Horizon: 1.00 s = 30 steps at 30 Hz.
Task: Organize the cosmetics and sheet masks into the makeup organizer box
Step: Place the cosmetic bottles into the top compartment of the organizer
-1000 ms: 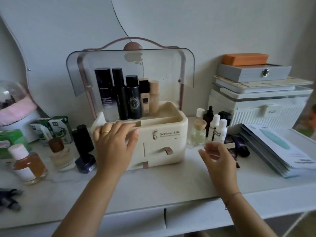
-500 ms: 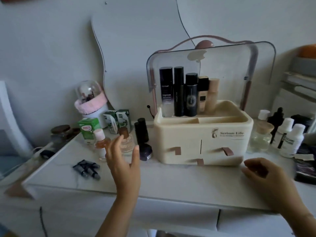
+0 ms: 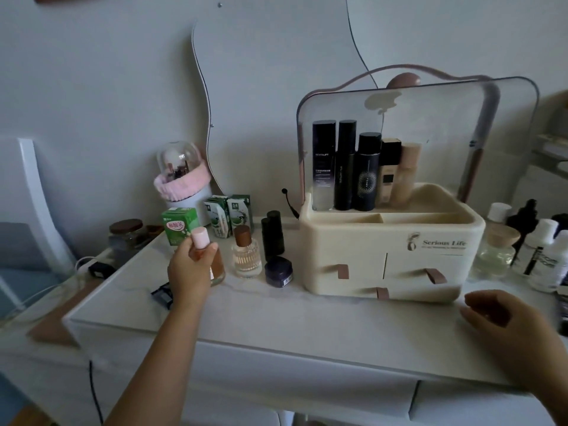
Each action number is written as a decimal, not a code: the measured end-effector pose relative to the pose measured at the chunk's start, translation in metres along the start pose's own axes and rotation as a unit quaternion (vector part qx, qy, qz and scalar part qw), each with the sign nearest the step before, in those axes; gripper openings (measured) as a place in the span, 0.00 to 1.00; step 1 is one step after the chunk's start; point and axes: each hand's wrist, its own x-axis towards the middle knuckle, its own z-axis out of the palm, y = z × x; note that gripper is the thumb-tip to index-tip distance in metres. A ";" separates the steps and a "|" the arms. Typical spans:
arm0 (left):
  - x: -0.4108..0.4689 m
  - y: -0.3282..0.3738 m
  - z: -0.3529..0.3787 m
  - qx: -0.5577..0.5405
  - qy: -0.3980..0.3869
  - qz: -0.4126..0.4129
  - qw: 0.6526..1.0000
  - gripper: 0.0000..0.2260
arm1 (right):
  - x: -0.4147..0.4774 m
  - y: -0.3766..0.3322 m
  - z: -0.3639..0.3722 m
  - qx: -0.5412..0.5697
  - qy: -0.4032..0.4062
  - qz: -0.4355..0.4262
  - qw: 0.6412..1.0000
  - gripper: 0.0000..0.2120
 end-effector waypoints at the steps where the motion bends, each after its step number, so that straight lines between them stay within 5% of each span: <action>1: 0.002 -0.001 -0.001 -0.005 -0.001 0.001 1.000 0.10 | 0.000 0.001 0.001 0.000 0.002 0.003 1.000 0.12; 9: -0.014 0.011 -0.020 -0.064 -0.012 0.008 0.998 0.08 | -0.007 0.004 -0.002 -0.009 0.007 0.001 1.000 0.13; 13: -0.039 0.046 -0.041 -0.121 -0.021 0.058 0.991 0.07 | -0.025 -0.034 -0.010 0.029 0.021 -0.071 0.997 0.16; 16: -0.066 0.088 -0.043 -0.180 -0.095 0.114 0.972 0.10 | -0.049 -0.094 -0.007 0.082 -0.052 -0.171 0.980 0.13; 21: -0.105 0.141 -0.011 -0.262 -0.258 0.129 0.921 0.18 | -0.038 -0.166 0.004 0.071 -0.188 -0.250 0.947 0.35; 30: -0.107 0.202 0.040 -0.254 -0.267 0.186 0.911 0.19 | 0.027 -0.197 -0.006 0.087 -0.138 -0.293 0.942 0.27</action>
